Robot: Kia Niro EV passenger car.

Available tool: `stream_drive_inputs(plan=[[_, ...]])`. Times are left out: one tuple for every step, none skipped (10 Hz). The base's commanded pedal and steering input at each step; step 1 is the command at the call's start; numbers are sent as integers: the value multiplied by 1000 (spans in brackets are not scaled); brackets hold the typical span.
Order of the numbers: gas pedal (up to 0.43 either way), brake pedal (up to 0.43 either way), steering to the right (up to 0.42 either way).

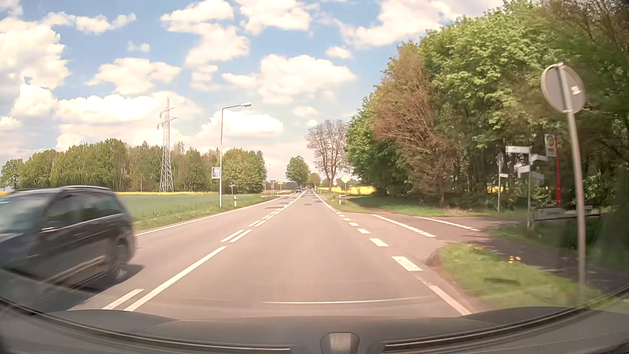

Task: Follow the waypoints while adhering to traffic rules and regulations

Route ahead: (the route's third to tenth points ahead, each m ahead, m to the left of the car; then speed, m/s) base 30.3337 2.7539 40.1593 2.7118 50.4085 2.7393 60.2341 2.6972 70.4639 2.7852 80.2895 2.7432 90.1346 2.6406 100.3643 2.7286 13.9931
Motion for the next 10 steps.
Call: stream_drive_inputs(plan=[[150, 0, -5], [150, 0, -5], [150, 0, -5], [150, 0, -5], [150, 0, -5], [157, 0, -5], [157, 0, -5], [157, 0, -5], [157, 0, -5], [150, 0, -5]])
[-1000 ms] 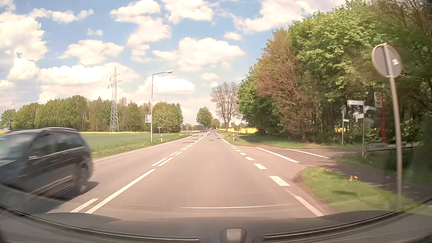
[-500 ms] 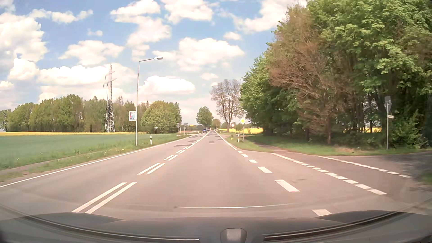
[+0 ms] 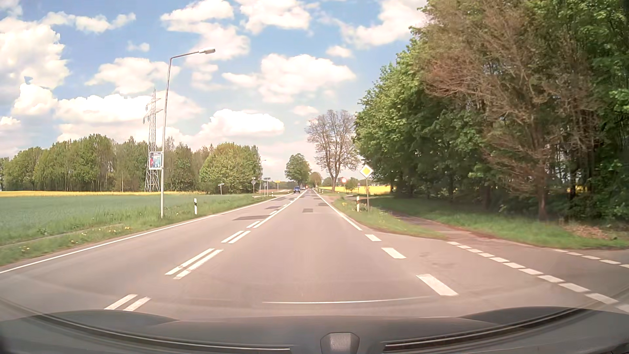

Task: Follow the waypoints while adhering to traffic rules and regulations

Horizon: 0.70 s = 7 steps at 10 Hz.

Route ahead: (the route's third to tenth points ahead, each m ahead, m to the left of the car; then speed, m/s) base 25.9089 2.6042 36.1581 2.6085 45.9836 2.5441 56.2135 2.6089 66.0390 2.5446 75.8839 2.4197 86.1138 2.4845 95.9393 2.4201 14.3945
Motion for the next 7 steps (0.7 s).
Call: stream_drive_inputs(plan=[[130, 0, -5], [150, 0, -5], [150, 0, -5], [150, 0, -5], [150, 0, -5], [157, 0, -5], [197, 0, -5]])
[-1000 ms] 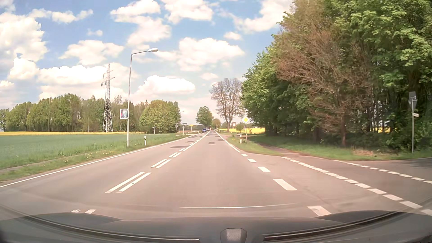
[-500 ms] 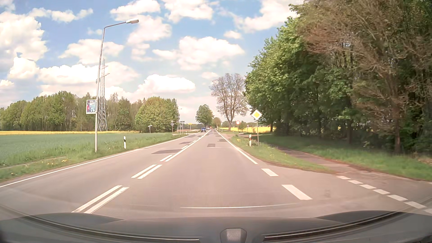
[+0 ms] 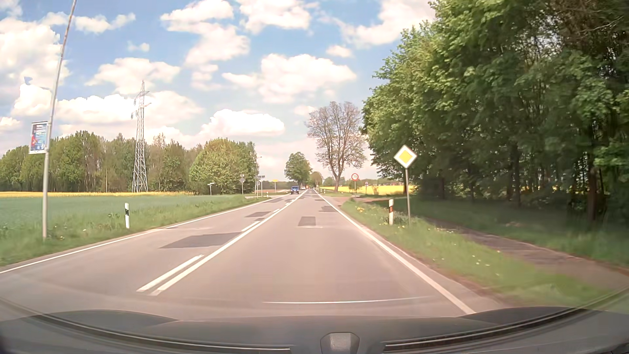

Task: Follow the waypoints while adhering to traffic rules and regulations

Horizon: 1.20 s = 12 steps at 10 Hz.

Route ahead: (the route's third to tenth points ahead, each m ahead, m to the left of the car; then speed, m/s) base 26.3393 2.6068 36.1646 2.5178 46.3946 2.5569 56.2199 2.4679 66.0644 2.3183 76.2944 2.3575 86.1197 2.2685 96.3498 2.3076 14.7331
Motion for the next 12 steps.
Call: stream_drive_inputs(plan=[[197, 0, -5], [197, 0, -5], [197, 0, -5], [197, 0, -4], [197, 0, -3], [197, 0, -3], [197, 0, -1], [197, 0, 0], [197, 0, 0], [197, 0, -1], [197, 0, -1], [197, 0, -1]])
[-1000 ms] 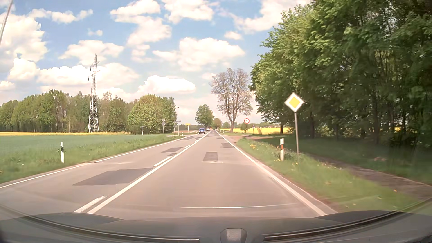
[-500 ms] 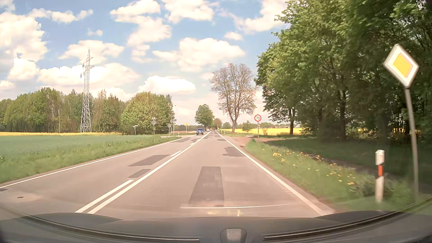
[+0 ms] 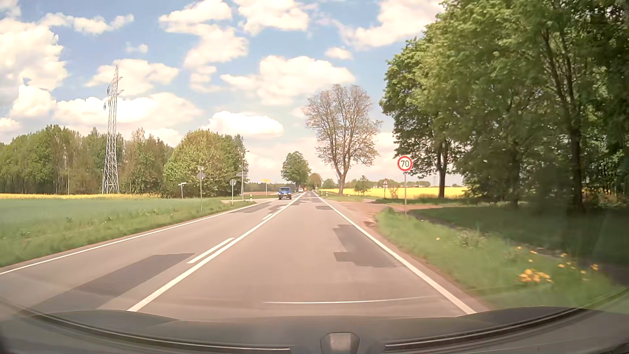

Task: Follow the waypoints while adhering to traffic rules and regulations

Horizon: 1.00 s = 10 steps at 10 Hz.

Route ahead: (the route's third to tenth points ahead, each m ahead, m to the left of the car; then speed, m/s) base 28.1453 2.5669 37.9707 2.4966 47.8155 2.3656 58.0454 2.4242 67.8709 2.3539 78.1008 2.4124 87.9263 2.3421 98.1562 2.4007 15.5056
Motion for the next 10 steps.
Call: stream_drive_inputs(plan=[[197, 0, -1], [197, 0, -2], [197, 0, -3], [197, 0, -3], [197, 0, -3], [197, 0, -3], [197, 0, -3], [197, 0, -3], [197, 0, -3], [197, 0, -3]])
